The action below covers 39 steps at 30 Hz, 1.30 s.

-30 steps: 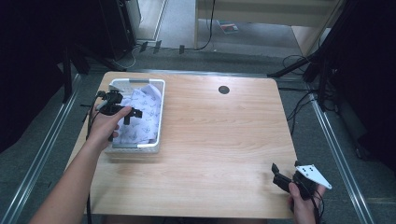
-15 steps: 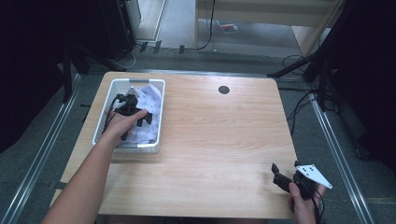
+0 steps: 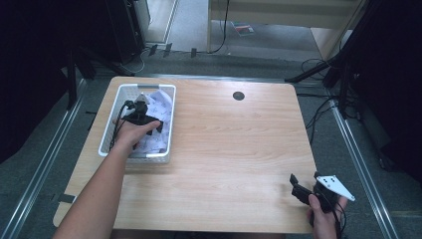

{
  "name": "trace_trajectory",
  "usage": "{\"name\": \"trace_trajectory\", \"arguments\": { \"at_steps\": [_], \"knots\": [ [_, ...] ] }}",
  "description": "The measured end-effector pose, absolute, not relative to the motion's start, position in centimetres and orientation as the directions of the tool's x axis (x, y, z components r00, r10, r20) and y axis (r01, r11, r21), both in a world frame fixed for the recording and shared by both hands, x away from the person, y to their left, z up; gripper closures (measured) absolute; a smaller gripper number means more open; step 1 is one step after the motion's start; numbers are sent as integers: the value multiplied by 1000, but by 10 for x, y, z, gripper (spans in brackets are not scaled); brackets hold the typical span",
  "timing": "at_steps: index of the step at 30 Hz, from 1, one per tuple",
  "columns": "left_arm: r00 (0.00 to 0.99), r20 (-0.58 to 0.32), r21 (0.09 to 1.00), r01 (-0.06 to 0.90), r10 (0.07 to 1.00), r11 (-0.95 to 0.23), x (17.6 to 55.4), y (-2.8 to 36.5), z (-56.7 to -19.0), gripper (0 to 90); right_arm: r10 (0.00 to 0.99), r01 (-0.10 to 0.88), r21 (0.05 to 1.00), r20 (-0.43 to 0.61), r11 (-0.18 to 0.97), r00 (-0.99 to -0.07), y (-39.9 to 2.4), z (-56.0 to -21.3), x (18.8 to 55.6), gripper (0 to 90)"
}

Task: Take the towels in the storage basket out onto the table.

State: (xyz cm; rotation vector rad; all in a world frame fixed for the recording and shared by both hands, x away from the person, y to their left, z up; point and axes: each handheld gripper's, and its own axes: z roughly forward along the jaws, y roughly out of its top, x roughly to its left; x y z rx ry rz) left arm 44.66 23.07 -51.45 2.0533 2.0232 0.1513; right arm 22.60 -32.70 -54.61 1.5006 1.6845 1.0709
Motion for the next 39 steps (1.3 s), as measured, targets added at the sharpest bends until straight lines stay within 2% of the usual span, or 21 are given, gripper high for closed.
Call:
{"name": "trace_trajectory", "arguments": {
  "at_steps": [5, 7, 11, 12, 13, 14, 15, 16, 18, 20, 27, 32, 39],
  "knots": [
    [20, -102, 241, 971, 995, 5, 447, 231, -514, 4, 987, 473, 881, 56, 22, -151, -326, -546, 226, 135],
    [35, -97, 238, 971, 995, -11, 447, 230, -513, 40, 986, 474, 880, 57, 24, -154, -326, -546, 226, 136],
    [66, -109, 236, 971, 992, -39, 445, 233, -508, 220, 983, 471, 881, 60, 29, -171, -326, -546, 226, 137],
    [66, -113, 243, 969, 991, -37, 444, 236, -506, 220, 983, 471, 881, 60, 30, -174, -326, -546, 226, 137],
    [65, -118, 252, 967, 991, -34, 443, 238, -506, 314, 982, 473, 880, 56, 38, -182, -325, -546, 225, 137],
    [67, -125, 262, 965, 990, -32, 441, 240, -505, 314, 982, 473, 880, 56, 38, -182, -325, -546, 225, 137],
    [65, -142, 267, 963, 988, -25, 440, 243, -504, 431, 982, 475, 879, 53, 40, -181, -325, -546, 225, 137],
    [66, -157, 270, 963, 985, -22, 439, 246, -504, 431, 982, 475, 879, 53, 40, -181, -325, -546, 225, 137],
    [63, -185, 273, 962, 981, -10, 438, 252, -504, 539, 982, 476, 879, 59, 33, -177, -325, -546, 226, 138],
    [53, -211, 269, 963, 976, 5, 438, 256, -504, 576, 982, 474, 880, 60, 33, -179, -326, -546, 226, 138],
    [53, -241, 257, 966, 969, 11, 439, 259, -502, 635, 982, 480, 877, 70, 23, -174, -327, -546, 226, 138],
    [72, -240, 240, 971, 968, -13, 440, 260, -493, 638, 983, 479, 878, 70, 21, -172, -327, -546, 226, 138],
    [43, -260, 276, 961, 965, 32, 438, 268, -468, 636, 984, 475, 880, 66, 21, -167, -327, -546, 226, 138]
  ]
}}
